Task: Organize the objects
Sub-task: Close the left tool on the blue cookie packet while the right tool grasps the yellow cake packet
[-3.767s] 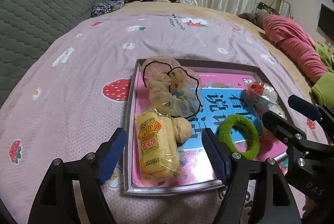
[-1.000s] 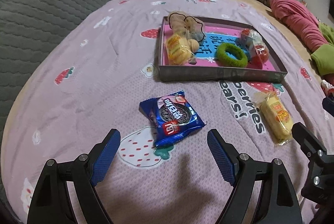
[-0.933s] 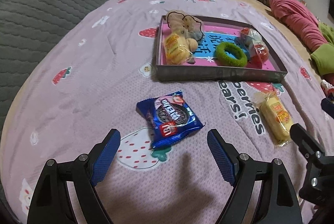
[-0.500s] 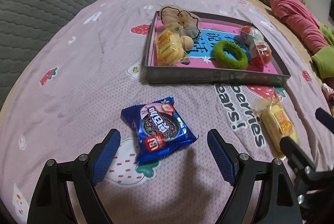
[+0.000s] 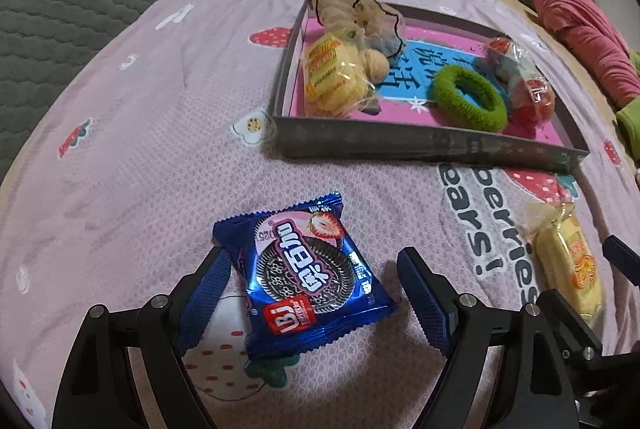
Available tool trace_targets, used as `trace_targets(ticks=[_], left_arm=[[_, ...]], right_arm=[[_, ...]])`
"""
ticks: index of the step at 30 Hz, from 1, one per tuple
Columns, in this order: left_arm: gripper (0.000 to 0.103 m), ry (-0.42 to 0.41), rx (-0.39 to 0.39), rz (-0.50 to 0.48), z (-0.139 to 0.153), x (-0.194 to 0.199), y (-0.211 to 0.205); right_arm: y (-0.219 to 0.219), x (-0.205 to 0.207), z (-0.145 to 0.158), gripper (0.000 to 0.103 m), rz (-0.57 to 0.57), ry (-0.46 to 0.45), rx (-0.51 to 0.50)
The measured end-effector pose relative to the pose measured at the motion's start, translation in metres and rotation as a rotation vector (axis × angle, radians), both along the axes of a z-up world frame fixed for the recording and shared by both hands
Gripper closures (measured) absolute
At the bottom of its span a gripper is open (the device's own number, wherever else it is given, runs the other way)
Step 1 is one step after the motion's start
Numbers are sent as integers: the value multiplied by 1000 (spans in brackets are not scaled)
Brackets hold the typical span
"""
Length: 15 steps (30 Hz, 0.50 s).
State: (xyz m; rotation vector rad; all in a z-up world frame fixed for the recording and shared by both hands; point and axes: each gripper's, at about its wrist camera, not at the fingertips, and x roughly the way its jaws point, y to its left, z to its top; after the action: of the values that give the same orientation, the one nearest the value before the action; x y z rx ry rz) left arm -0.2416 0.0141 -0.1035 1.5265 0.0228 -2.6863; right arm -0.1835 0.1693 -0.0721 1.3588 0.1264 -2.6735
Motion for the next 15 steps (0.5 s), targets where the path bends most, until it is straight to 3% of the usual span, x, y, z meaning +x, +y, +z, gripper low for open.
trace_targets(ticks=[4, 7, 9, 13, 15], left_arm=[[17, -1, 5, 1, -3, -2, -1], [17, 1, 9, 0, -3, -4, -1], [17, 1, 9, -2, -4, -4, 0], [17, 4, 10, -6, -4, -4, 0], [17, 8, 11, -7, -4, -3, 0]], right_arm=[[1, -4, -5, 3, 10, -9, -24], [-1, -8, -8, 13, 17, -17, -21], [-2, -11, -10, 26, 28, -28, -28], [-6, -14, -17, 31, 40, -38, -8], [-6, -14, -17, 39, 38, -30, -9]])
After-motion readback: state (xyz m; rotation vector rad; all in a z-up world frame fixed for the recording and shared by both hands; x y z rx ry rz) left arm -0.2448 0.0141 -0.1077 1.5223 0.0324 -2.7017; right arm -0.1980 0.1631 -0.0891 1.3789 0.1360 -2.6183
